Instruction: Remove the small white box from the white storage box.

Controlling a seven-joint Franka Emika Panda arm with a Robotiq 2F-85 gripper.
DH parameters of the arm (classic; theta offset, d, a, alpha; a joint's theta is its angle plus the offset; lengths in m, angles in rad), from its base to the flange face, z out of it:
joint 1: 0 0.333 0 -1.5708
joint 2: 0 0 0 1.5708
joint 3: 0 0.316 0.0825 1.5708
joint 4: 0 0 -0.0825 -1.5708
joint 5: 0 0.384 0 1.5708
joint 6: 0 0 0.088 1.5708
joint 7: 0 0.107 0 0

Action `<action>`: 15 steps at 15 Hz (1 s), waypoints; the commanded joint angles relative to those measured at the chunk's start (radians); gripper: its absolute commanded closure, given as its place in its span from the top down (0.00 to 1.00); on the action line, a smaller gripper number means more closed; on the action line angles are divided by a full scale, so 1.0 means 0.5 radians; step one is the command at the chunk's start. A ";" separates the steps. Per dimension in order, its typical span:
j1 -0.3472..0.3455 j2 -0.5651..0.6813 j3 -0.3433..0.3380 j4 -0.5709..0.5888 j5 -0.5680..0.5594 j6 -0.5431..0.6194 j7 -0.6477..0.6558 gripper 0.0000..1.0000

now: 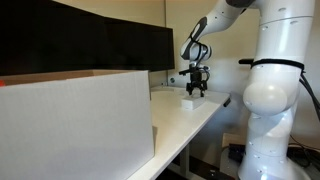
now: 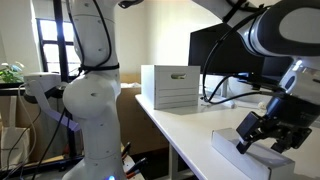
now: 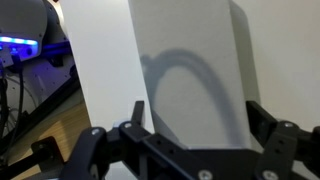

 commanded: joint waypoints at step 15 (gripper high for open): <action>-0.004 -0.121 0.055 -0.024 0.000 -0.013 -0.103 1.00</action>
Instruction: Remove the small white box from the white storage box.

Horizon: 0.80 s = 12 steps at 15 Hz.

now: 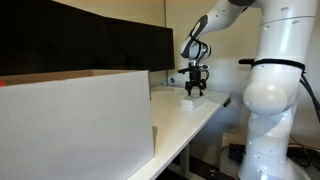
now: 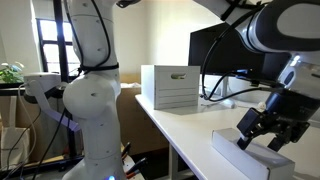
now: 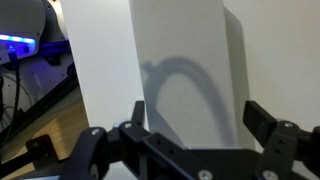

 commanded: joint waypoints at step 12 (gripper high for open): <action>0.049 -0.441 0.238 0.002 -0.376 -0.235 -0.351 1.00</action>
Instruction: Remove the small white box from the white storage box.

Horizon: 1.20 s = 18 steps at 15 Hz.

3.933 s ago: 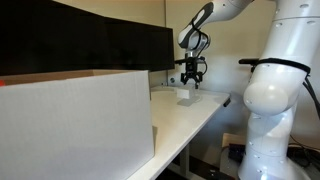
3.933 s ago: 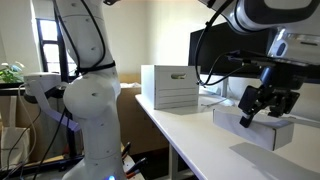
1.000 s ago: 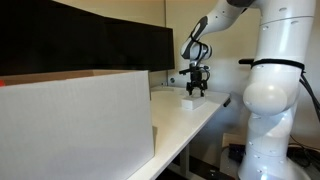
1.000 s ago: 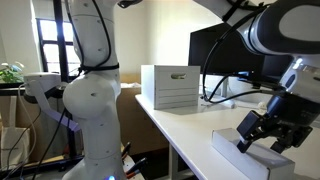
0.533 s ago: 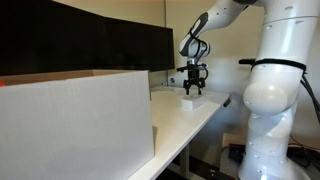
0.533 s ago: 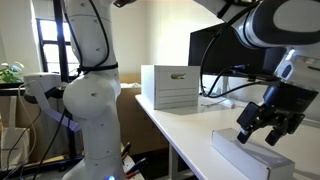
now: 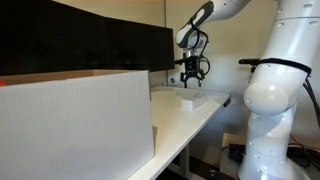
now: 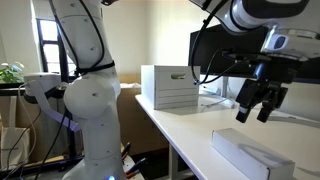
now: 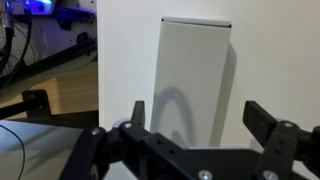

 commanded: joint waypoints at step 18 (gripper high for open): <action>0.223 0.034 0.211 0.515 -0.304 -0.330 -1.628 1.00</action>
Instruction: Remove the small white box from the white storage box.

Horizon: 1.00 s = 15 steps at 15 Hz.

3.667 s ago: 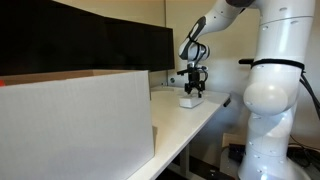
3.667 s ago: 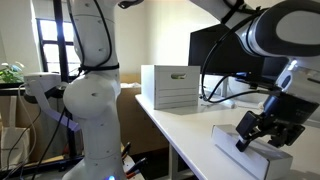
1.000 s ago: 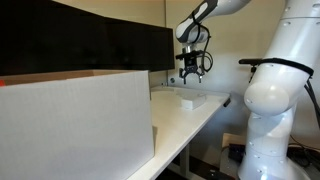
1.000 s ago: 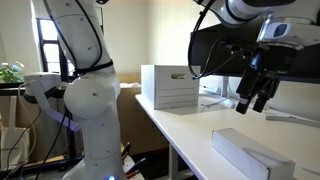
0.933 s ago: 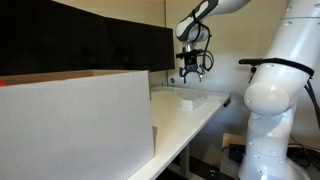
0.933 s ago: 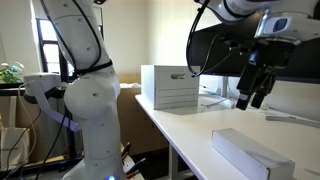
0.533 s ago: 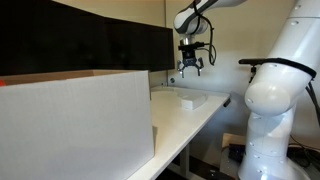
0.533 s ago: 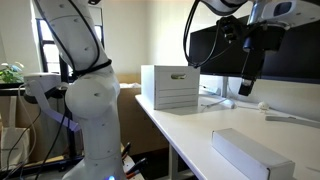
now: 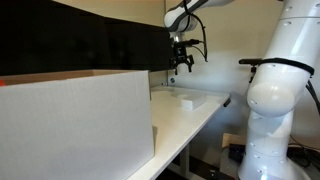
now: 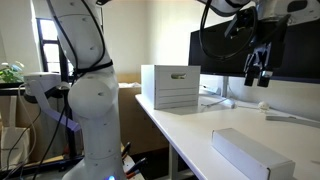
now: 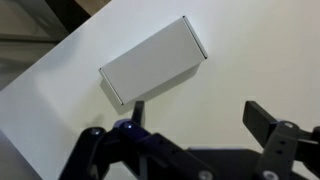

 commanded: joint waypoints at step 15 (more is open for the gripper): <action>0.127 0.328 0.025 0.445 -0.058 -0.004 -0.821 1.00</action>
